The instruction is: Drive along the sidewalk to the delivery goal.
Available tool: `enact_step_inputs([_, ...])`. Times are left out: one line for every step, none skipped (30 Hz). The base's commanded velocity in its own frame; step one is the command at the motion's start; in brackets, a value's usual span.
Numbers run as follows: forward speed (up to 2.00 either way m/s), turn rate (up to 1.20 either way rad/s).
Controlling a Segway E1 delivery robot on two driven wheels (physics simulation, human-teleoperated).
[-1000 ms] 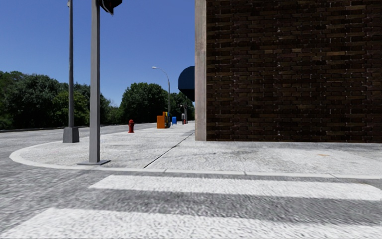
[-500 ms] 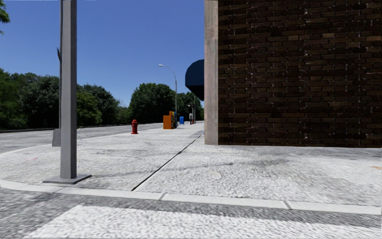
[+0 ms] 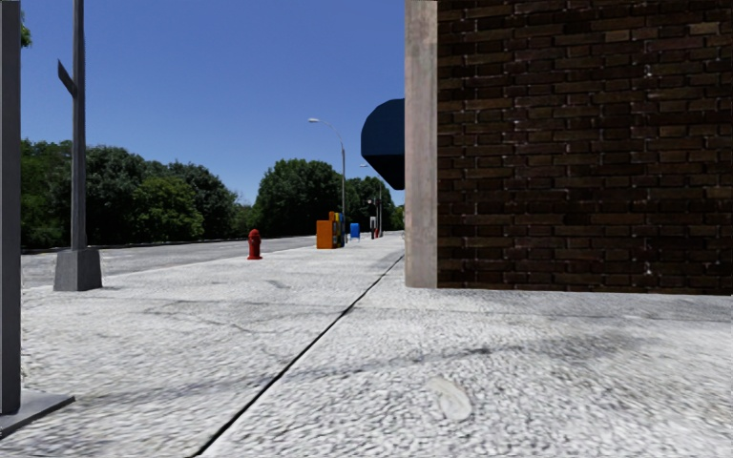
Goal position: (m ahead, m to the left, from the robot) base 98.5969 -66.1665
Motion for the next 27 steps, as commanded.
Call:
enact_step_inputs([2.0, 0.25])
enact_step_inputs([2.0, 0.26])
enact_step_inputs([2.0, 0.27])
enact_step_inputs([2.0, 0.27])
enact_step_inputs([2.0, 0.27])
enact_step_inputs([2.0, 0.27])
enact_step_inputs([2.0, 0.27])
enact_step_inputs([2.0, 0.27])
enact_step_inputs([2.0, 0.27])
enact_step_inputs([2.0, 0.27])
enact_step_inputs([2.0, 0.27])
enact_step_inputs([2.0, 0.2])
enact_step_inputs([2.0, 0.2])
enact_step_inputs([2.0, 0.04])
enact_step_inputs([2.0, 0.0])
enact_step_inputs([2.0, 0.0])
enact_step_inputs([2.0, 0.0])
enact_step_inputs([2.0, 0.0])
enact_step_inputs([2.0, 0.0])
enact_step_inputs([2.0, 0.0])
enact_step_inputs([2.0, 0.0])
enact_step_inputs([2.0, 0.0])
enact_step_inputs([2.0, 0.0])
enact_step_inputs([2.0, 0.0])
enact_step_inputs([2.0, 0.0])
enact_step_inputs([2.0, 0.0])
enact_step_inputs([2.0, 0.0])
